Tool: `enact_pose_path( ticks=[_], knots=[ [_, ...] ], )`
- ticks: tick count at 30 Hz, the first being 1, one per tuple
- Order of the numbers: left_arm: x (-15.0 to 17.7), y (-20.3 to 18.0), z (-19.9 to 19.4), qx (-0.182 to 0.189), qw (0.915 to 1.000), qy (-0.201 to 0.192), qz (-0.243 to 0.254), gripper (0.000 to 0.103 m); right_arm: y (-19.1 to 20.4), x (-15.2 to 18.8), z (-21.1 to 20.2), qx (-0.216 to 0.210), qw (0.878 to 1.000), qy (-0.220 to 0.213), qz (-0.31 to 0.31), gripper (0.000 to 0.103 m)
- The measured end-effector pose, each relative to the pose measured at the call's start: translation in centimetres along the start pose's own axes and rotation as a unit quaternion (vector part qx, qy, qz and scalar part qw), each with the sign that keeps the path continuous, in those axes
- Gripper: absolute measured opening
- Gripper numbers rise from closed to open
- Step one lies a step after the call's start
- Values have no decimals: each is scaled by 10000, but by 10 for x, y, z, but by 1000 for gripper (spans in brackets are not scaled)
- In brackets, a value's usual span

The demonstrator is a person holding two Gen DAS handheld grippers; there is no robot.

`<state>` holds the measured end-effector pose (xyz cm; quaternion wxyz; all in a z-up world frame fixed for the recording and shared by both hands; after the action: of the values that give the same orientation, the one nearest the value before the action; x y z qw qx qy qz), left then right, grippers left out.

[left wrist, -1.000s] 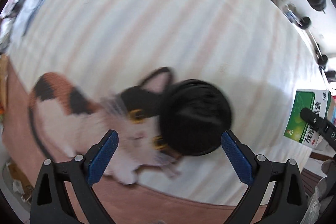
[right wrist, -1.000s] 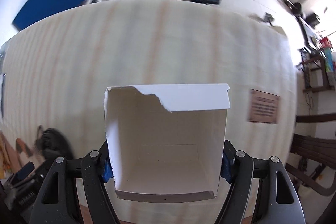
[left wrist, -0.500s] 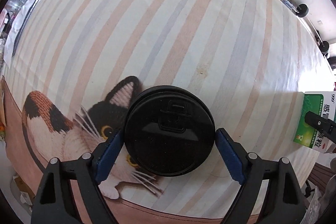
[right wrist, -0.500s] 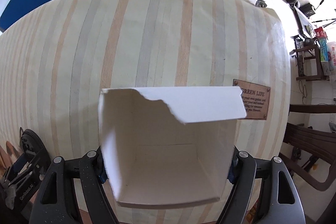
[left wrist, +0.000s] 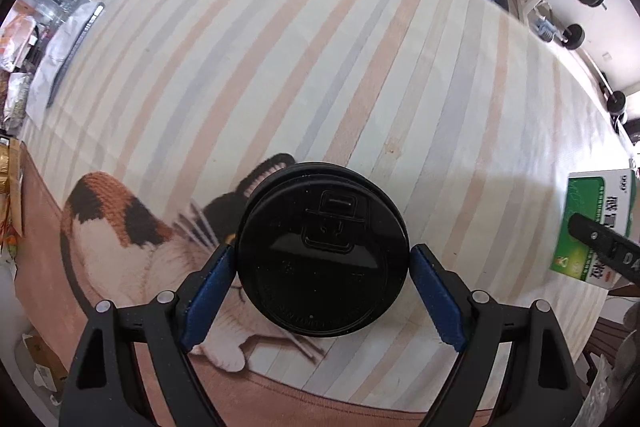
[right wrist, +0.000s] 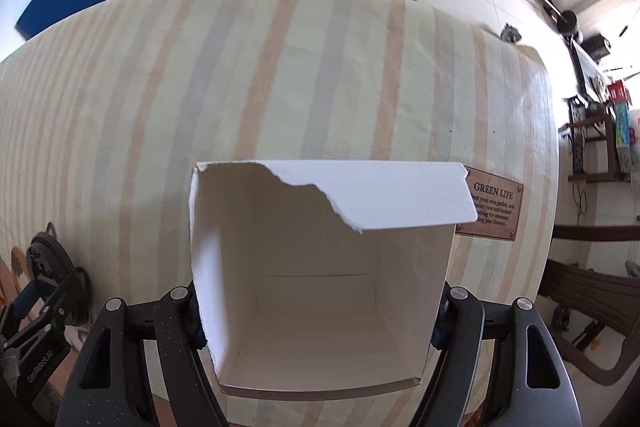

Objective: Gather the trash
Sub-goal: 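Carry the lid and white box with both tools toward the bin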

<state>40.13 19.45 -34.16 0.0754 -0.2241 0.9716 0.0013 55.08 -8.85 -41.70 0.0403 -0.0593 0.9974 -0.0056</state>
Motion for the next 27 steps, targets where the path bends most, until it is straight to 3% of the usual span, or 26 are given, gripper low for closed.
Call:
enact_pose_path(
  ticks=[9,15,23,27],
  knots=[
    [36,35,-67,-46,9973,-632,-366,87,29,43,-52,-174,9991,-330,-175,77],
    [67,67,-99,-68,9931,-960,-667,87,42,90,-85,-431,9970,-530,-363,77],
    [166,115,-153,-11,9844,-1319,-1167,87,69,192,-133,-872,9878,-765,-1039,77],
    [246,145,-179,152,9783,-1427,-1497,87,93,278,-156,-1128,9792,-819,-1476,77]
  ],
)
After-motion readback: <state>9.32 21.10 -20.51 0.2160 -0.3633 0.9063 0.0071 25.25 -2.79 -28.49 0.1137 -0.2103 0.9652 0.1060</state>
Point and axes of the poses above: each gripper's, at about its wrist camera, not at the fingertips, and z roughly the way its jaws point, y to its left, x to its underside, the point moved 4 cm from there along z, roughly the way its jaws point, and after that the axes turned 3 degrees about z, right-handed, at the moved point
